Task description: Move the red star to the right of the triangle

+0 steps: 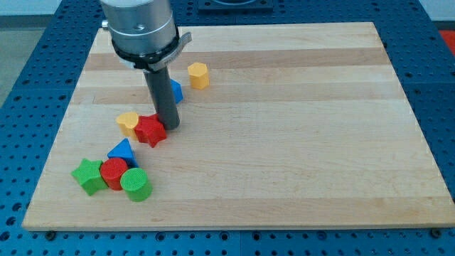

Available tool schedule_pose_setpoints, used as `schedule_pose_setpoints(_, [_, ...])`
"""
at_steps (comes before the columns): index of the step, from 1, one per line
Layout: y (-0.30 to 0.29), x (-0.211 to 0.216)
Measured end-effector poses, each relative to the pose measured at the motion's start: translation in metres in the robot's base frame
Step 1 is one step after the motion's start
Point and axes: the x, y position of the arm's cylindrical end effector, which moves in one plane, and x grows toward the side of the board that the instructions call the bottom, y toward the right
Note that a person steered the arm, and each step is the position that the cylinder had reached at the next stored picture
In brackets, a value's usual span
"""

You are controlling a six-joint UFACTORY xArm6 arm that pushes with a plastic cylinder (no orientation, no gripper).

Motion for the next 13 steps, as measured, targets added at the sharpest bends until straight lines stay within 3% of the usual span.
schedule_pose_setpoints(4, [-0.006,-0.016])
schedule_pose_setpoints(6, [-0.039,-0.028])
schedule_pose_setpoints(10, [-0.021,-0.010])
schedule_pose_setpoints(13, [-0.020,0.030])
